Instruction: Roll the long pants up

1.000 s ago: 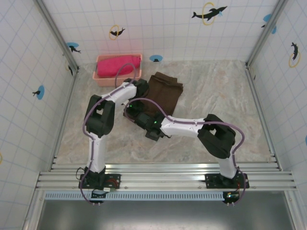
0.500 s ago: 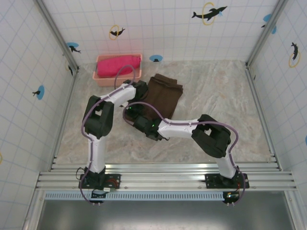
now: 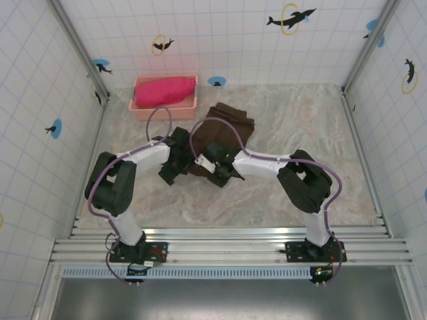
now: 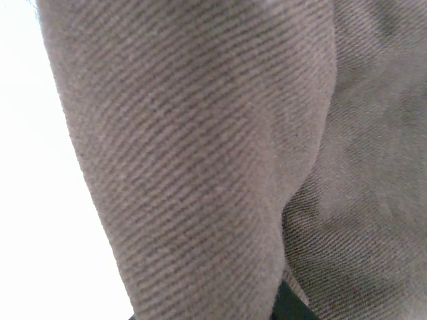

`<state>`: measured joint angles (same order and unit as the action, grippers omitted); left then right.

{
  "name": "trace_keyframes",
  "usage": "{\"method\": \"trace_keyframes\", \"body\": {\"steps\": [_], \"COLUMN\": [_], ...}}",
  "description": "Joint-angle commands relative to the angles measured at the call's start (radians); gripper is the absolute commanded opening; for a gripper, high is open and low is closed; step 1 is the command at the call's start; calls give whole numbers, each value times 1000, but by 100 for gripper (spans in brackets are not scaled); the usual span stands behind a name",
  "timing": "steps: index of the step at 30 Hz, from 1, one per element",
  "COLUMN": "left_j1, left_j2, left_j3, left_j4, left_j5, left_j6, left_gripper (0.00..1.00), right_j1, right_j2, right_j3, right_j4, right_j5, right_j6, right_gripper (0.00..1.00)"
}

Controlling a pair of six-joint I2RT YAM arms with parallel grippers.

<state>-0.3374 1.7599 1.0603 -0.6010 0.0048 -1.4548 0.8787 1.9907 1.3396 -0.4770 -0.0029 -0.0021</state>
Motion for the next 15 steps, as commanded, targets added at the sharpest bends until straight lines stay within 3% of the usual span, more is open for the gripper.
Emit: {"method": "trace_keyframes", "body": {"steps": [1, 4, 8, 15], "left_j1": [-15, -36, -67, -80], "left_j2": [8, -18, -23, -23], "left_j3": [-73, -141, -155, -207], "left_j4": [176, 292, 314, 423], "left_j5": [11, 10, -17, -50], "left_j6": [101, 50, 20, -51], "left_gripper": [97, 98, 98, 98], "right_j1": [-32, -73, -92, -106], "right_j2": [158, 179, 205, 221], "right_j3": [-53, -61, -37, -8], "right_j4": [-103, -72, -83, -104], "right_j5": [-304, -400, -452, -486], "right_j6": [5, 47, 53, 51], "right_gripper": [0, 0, 0, 0]}}
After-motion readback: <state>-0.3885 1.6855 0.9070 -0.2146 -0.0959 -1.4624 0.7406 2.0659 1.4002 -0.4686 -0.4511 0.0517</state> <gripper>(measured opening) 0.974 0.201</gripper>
